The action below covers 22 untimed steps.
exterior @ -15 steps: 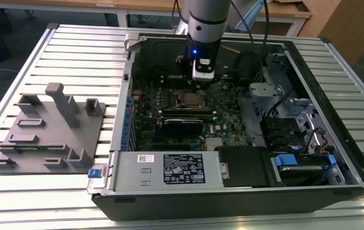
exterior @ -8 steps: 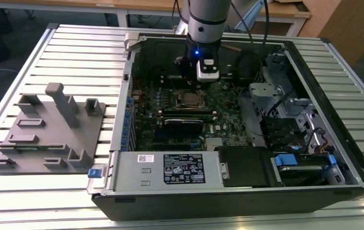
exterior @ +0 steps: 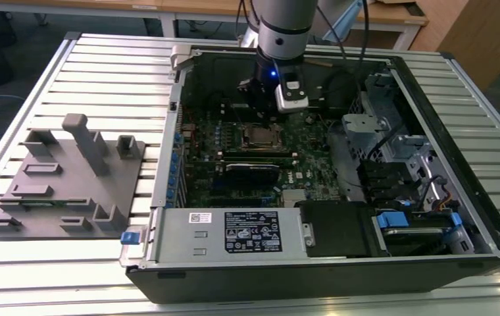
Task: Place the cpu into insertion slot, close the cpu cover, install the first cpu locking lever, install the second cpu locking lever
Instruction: 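Close the cpu cover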
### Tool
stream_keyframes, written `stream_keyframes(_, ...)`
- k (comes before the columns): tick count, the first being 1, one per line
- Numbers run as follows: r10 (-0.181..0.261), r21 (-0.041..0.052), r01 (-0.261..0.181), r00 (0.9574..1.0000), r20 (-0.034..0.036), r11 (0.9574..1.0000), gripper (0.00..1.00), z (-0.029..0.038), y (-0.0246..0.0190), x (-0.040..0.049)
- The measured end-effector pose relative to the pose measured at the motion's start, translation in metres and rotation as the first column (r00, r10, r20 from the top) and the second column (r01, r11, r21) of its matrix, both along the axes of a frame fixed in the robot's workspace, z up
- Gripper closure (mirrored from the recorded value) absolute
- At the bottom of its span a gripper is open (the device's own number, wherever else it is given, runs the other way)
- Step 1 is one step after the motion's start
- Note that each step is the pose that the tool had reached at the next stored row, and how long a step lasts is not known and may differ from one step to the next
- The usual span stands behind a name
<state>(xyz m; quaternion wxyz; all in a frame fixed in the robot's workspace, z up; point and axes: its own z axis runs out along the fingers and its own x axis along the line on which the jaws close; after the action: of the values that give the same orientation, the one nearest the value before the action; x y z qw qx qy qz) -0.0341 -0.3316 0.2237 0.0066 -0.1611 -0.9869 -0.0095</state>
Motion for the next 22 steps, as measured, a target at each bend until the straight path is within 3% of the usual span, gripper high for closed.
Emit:
stream_keyframes(4, 0.07, 0.0002, -0.07, 0.9976, 0.0, 0.9976, 0.9, -0.0003, 0.0, 0.0)
stream_keyframes(8, 0.136, 0.0003, -0.136, 0.9907, 0.0, 0.9907, 0.9, -0.0007, 0.0, 0.0)
stream_keyframes(11, 0.186, 0.0003, -0.186, 0.9826, 0.0, 0.9826, 0.9, -0.001, 0.0, 0.0)
stream_keyframes(17, 0.272, 0.0006, -0.272, 0.9624, 0.0001, 0.9624, 0.9, -0.0015, 0.0, 0.0)
stream_keyframes(22, 0.28, 0.0006, -0.28, 0.96, 0.0001, 0.96, 0.9, -0.0018, 0.0, 0.0001)
